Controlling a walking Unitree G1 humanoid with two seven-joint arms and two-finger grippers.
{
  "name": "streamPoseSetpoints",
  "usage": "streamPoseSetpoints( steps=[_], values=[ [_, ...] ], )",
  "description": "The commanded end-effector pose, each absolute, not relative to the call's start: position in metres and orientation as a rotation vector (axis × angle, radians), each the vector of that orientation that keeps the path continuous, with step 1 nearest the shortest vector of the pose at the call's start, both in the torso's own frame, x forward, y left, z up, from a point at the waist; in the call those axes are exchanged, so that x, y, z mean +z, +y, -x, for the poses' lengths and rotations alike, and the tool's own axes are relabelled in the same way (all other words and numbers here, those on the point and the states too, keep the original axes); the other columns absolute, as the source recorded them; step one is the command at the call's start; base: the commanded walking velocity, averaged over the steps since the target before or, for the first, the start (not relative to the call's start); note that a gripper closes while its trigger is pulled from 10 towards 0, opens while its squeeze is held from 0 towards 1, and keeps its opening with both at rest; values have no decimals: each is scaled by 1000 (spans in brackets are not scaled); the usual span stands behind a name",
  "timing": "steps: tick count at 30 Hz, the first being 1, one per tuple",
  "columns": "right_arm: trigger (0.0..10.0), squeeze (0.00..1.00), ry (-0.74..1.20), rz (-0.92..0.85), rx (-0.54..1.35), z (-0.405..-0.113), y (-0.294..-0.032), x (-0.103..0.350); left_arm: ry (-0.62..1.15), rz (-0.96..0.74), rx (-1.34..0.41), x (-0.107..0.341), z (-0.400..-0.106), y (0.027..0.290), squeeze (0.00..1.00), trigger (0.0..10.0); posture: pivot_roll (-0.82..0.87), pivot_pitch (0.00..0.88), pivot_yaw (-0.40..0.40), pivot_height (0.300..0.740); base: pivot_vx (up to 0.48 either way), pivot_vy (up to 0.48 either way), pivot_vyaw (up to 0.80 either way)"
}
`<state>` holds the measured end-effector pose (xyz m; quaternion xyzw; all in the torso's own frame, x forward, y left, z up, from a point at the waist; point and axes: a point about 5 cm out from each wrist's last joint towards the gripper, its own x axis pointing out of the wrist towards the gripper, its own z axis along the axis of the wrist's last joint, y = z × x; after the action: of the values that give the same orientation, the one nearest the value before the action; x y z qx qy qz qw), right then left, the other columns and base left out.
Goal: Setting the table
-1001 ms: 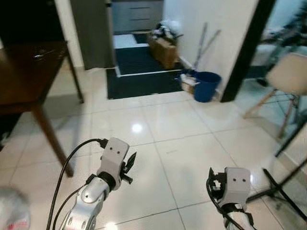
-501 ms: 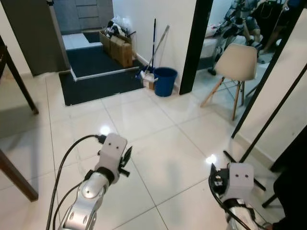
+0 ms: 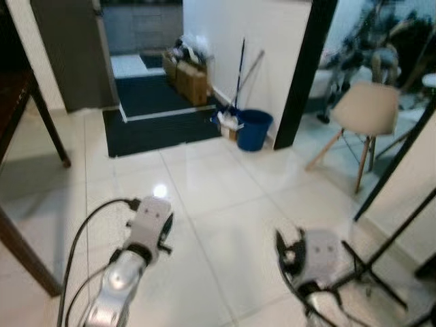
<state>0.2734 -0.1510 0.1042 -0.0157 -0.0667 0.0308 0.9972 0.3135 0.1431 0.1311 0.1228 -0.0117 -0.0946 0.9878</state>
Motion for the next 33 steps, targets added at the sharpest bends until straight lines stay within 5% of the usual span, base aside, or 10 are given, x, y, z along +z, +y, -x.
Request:
streamPoseSetpoints(
  steps=[1, 33],
  values=[
    [10000, 0, -123, 47, 45, -272, -157, 102, -25, -244, -211, 128, -312, 137, 0, 10000, 2, 33, 72, 740, 480, 0, 0],
    [10000, 0, -95, 47, 19, -268, -161, 96, -19, -240, -218, 124, -311, 135, 0, 10000, -3, 46, 75, 740, 476, 0, 0]
  ],
)
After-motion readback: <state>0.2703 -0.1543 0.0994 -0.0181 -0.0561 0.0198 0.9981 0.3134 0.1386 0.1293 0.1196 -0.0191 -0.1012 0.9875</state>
